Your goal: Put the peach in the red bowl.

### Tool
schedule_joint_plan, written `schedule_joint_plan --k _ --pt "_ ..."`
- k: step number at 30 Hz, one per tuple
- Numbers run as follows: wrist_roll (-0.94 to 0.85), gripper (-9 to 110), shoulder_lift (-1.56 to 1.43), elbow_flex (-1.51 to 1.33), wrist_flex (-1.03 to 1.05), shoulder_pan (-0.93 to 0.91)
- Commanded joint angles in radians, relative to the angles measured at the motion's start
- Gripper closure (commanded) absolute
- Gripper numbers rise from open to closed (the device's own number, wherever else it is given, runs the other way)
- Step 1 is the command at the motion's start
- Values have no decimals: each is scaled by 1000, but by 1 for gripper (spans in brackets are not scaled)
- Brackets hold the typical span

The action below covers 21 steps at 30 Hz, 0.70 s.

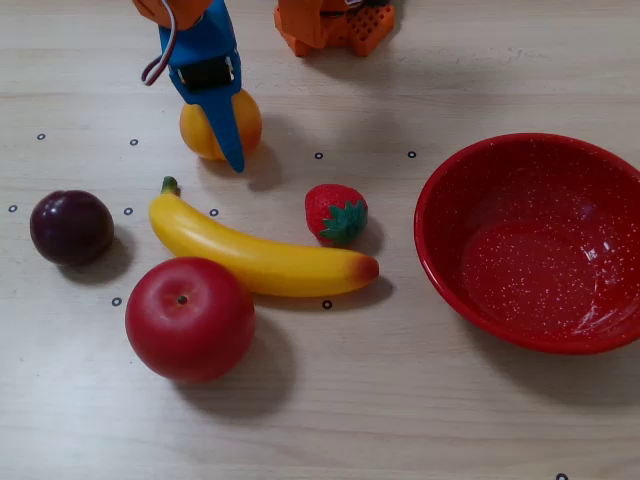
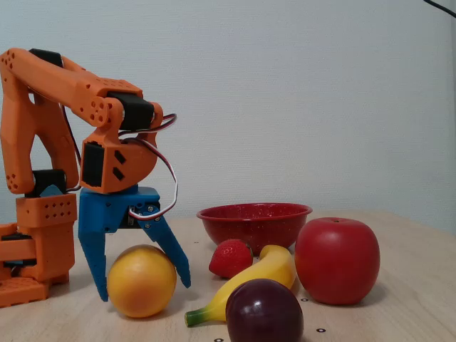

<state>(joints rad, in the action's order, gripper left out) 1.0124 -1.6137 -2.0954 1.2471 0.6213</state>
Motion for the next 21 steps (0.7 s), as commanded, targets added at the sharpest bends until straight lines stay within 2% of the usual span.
schedule_joint_plan --k 1,3,8,14,21 --pt "37 59 5 14 -44 -3" --pt "37 65 9 9 -57 -2" --pt "11 101 8 8 -81 -2" --pt "-20 101 -20 54 -26 20" --pt "-158 101 -118 426 311 -44"
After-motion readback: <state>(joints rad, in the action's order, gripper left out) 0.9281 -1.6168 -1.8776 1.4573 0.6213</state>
